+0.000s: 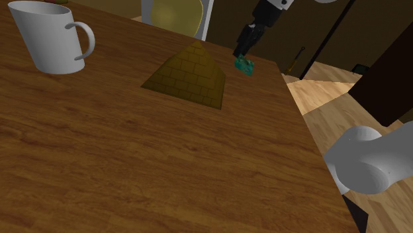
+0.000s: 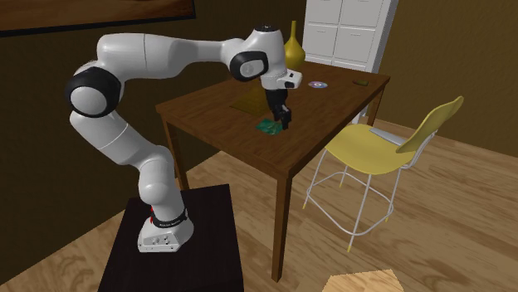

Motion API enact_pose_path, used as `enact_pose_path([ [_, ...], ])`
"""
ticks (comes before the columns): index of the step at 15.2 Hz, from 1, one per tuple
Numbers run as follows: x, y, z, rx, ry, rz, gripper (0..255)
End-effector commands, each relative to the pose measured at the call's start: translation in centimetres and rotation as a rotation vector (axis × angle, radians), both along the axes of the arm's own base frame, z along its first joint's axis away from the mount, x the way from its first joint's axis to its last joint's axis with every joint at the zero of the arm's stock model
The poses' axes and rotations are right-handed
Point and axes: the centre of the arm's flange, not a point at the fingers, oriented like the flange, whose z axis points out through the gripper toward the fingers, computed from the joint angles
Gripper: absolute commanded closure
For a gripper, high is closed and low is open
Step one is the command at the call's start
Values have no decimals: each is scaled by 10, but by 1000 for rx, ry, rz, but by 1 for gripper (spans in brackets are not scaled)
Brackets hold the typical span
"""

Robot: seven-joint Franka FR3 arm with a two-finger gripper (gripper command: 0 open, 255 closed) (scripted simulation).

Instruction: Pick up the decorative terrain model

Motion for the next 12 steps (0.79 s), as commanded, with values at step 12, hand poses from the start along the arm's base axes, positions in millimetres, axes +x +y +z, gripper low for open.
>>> enact_pose_path([
  [12,0,-1,59,0,0,0,255],
])
